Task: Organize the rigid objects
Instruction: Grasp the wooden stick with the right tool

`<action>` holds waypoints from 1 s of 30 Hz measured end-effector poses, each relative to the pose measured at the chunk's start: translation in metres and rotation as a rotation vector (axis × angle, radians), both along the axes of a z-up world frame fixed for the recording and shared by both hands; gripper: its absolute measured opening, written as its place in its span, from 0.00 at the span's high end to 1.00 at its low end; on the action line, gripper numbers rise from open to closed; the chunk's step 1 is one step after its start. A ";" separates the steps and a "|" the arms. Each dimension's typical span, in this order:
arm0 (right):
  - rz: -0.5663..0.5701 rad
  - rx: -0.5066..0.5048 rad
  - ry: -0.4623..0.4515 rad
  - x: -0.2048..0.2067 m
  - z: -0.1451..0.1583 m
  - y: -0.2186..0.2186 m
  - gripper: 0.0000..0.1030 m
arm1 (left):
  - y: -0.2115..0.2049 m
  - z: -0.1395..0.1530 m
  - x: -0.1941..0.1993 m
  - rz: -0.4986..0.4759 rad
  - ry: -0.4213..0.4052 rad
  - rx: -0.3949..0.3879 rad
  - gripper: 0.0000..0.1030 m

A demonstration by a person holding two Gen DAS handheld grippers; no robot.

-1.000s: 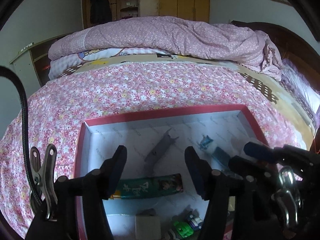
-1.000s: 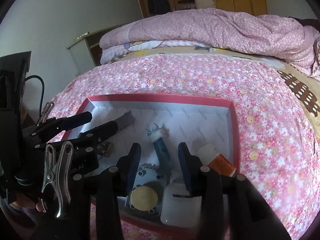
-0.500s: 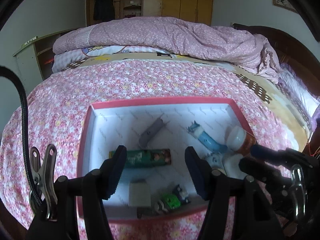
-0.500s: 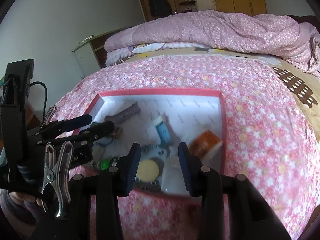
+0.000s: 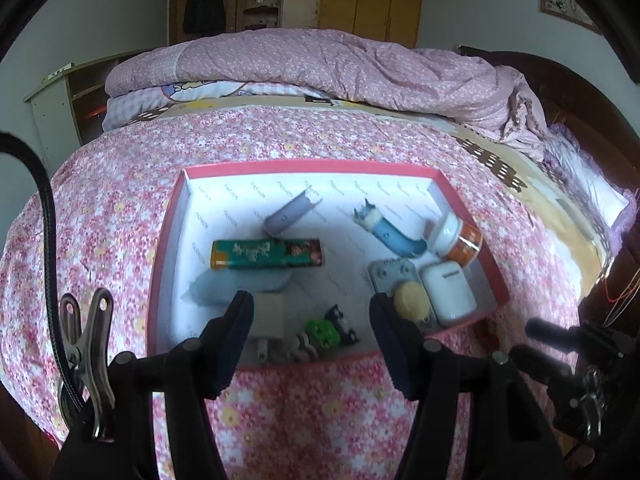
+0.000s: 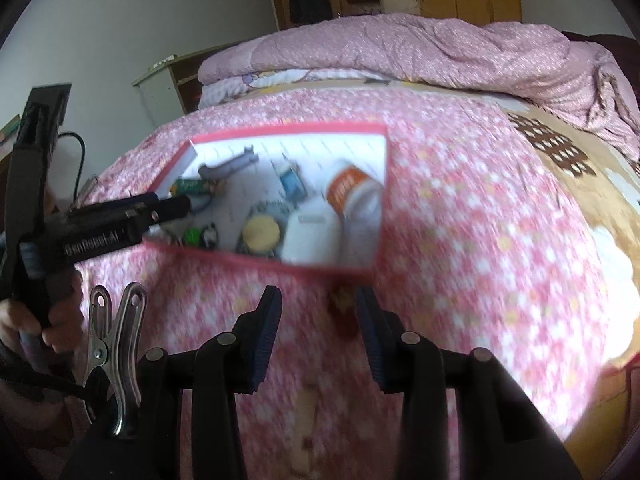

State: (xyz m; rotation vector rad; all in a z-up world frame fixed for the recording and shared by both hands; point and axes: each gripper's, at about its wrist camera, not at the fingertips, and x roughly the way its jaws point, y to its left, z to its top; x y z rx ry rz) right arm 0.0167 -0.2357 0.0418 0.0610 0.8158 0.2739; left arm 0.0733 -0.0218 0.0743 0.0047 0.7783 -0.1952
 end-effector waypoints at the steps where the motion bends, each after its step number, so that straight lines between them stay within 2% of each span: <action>1: -0.002 -0.001 0.006 -0.005 -0.004 -0.002 0.61 | 0.000 -0.001 -0.003 -0.001 0.000 0.002 0.38; 11: -0.003 0.039 0.080 -0.038 -0.029 -0.009 0.61 | -0.003 -0.007 -0.026 -0.021 0.015 -0.005 0.38; 22: 0.030 -0.057 0.068 -0.059 -0.043 0.006 0.63 | -0.014 -0.019 -0.037 -0.052 0.045 0.006 0.38; 26: 0.027 -0.073 0.053 -0.060 -0.045 0.009 0.72 | -0.017 -0.024 -0.039 -0.063 0.058 0.007 0.38; 30: 0.044 -0.107 0.038 -0.063 -0.046 0.016 0.88 | -0.020 -0.028 -0.040 -0.073 0.067 0.008 0.38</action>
